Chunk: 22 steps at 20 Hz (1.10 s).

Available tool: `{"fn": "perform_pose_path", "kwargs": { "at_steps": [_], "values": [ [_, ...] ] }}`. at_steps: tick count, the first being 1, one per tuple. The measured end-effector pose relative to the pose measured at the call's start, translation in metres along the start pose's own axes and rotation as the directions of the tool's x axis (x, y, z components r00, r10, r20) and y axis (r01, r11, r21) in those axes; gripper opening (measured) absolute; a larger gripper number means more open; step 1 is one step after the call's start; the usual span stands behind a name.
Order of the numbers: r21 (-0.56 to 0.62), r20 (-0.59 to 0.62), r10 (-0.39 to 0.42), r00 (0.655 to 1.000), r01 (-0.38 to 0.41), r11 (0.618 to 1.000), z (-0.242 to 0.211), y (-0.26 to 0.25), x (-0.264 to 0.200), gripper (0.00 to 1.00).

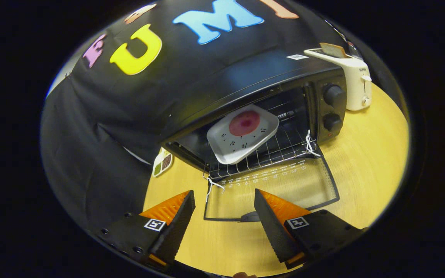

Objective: Open the toaster oven, put the food inside, and close the toaster oven door.

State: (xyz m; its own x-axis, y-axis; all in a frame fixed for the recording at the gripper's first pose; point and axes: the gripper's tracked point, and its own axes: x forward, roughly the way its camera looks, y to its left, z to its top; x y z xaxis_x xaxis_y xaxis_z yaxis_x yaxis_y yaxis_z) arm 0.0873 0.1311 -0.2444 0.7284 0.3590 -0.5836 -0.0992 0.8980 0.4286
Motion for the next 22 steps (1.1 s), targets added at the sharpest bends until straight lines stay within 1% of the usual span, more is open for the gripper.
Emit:
{"fn": "perform_pose_path", "kwargs": {
  "at_steps": [2, 3, 6, 8, 10, 12, 15, 16, 19, 22],
  "values": [
    [-0.051, -0.043, -0.037, 0.998, 0.035, 0.998, -0.015, -0.006, 0.0, 0.98],
    [-0.068, -0.073, -0.077, 0.994, 0.072, 0.995, -0.024, -0.013, 0.0, 0.98],
    [-0.134, -0.166, -0.203, 0.965, 0.182, 0.974, -0.05, -0.037, -0.006, 0.98],
    [-0.183, -0.183, -0.262, 0.948, 0.229, 0.956, -0.057, -0.049, -0.009, 0.98],
    [-0.243, -0.186, -0.304, 0.934, 0.256, 0.936, -0.063, -0.057, -0.011, 0.98],
    [-0.314, -0.187, -0.352, 0.917, 0.283, 0.906, -0.067, -0.067, -0.01, 0.98],
    [-0.401, -0.209, -0.404, 0.891, 0.298, 0.866, -0.081, -0.078, -0.004, 0.98],
    [-0.414, -0.213, -0.421, 0.882, 0.309, 0.856, -0.085, -0.082, -0.001, 0.98],
    [-0.416, -0.174, -0.464, 0.869, 0.363, 0.834, -0.082, -0.095, 0.009, 1.0],
    [-0.405, -0.166, -0.472, 0.866, 0.377, 0.833, -0.08, -0.097, 0.02, 1.0]
  ]
}}
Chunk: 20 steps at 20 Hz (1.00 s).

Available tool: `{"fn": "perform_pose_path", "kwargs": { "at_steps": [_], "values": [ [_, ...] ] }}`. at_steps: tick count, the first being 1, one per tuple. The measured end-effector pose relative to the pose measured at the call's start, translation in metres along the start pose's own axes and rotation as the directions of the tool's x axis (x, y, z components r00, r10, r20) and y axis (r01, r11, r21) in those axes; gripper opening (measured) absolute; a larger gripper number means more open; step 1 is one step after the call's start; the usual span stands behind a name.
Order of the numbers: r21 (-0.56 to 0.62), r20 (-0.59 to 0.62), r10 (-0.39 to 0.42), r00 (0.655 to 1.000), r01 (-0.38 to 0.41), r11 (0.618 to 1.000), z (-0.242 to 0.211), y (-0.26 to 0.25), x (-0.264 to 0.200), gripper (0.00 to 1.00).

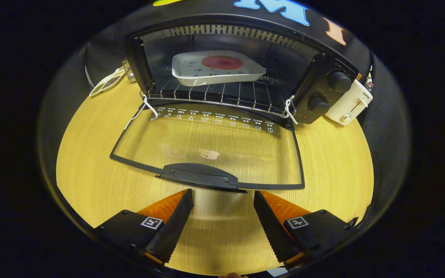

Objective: Open the toaster oven, put the food inside, and close the toaster oven door.

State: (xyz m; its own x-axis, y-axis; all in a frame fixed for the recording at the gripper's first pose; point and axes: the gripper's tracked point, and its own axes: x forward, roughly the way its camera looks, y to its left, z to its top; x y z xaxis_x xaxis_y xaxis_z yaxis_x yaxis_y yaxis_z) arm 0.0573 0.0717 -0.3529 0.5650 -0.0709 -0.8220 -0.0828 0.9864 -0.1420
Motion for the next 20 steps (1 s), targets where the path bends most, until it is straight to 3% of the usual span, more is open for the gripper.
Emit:
{"fn": "perform_pose_path", "kwargs": {
  "at_steps": [9, 16, 20],
  "values": [
    [0.025, 0.005, 0.026, 1.0, -0.026, 0.999, 0.005, 0.007, 0.002, 1.0],
    [0.018, 0.061, 0.078, 0.995, -0.079, 0.997, 0.016, 0.005, -0.028, 1.0],
    [0.039, 0.157, 0.104, 0.982, -0.112, 0.993, 0.038, 0.002, -0.06, 1.0]
  ]
}}
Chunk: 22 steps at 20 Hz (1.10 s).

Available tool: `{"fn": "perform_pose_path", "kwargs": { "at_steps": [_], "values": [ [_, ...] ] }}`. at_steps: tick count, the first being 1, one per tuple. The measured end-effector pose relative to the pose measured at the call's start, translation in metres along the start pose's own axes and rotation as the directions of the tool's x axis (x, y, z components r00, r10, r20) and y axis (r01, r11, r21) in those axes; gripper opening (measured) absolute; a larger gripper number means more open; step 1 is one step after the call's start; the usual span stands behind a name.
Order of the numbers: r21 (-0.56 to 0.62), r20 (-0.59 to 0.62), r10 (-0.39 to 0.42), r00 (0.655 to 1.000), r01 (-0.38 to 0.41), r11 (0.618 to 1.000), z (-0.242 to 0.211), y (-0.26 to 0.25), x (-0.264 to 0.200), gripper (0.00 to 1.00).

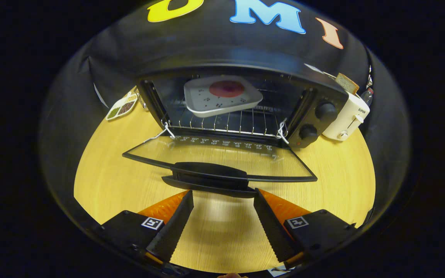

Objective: Open the toaster oven, put the food inside, and close the toaster oven door.

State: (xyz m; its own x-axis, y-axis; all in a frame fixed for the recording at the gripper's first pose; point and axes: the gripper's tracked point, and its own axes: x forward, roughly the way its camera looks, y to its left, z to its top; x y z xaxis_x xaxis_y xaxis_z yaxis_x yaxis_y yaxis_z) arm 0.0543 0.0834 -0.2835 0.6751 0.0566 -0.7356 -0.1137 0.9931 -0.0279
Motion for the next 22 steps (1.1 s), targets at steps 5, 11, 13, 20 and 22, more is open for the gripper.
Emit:
{"fn": "perform_pose_path", "kwargs": {
  "at_steps": [5, 11, 13, 20, 22],
  "values": [
    [0.045, 0.227, -0.016, 0.974, 0.006, 0.999, 0.085, -0.004, -0.03, 1.0],
    [0.057, 0.497, -0.054, 0.866, 0.029, 0.998, 0.163, -0.042, -0.099, 0.99],
    [0.056, 0.565, -0.076, 0.821, 0.054, 0.997, 0.169, -0.059, -0.129, 0.99],
    [0.131, 0.655, -0.197, 0.729, 0.148, 0.98, 0.152, -0.147, -0.198, 0.99],
    [0.154, 0.652, -0.217, 0.727, 0.154, 0.976, 0.137, -0.165, -0.207, 0.99]
  ]
}}
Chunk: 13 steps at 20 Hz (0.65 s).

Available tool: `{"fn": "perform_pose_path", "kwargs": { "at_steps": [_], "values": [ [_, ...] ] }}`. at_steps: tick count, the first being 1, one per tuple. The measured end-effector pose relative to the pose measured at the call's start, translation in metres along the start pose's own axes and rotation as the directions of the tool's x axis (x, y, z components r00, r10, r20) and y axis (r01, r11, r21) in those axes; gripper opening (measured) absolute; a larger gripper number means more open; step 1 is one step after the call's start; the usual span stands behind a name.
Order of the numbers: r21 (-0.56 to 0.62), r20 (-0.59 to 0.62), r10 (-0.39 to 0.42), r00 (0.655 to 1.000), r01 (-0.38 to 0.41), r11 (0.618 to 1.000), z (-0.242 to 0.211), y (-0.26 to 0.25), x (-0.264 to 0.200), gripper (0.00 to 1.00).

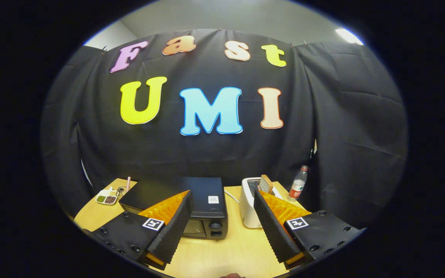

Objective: Open the toaster oven, put the food inside, and close the toaster oven door.

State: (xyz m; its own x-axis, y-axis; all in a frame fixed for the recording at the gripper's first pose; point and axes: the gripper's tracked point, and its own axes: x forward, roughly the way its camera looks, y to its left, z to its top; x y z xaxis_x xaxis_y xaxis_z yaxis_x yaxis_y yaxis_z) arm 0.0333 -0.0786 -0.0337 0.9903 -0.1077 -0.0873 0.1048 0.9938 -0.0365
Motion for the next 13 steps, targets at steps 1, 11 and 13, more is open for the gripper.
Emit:
{"fn": "perform_pose_path", "kwargs": {
  "at_steps": [1, 11, 13],
  "values": [
    [-0.003, -0.003, -0.011, 1.0, 0.011, 1.0, -0.004, -0.01, -0.005, 0.99],
    [-0.014, 0.013, -0.074, 0.997, 0.075, 0.997, -0.009, -0.048, -0.028, 0.99],
    [-0.007, 0.01, -0.065, 0.998, 0.065, 0.998, -0.012, -0.045, -0.029, 0.99]
  ]
}}
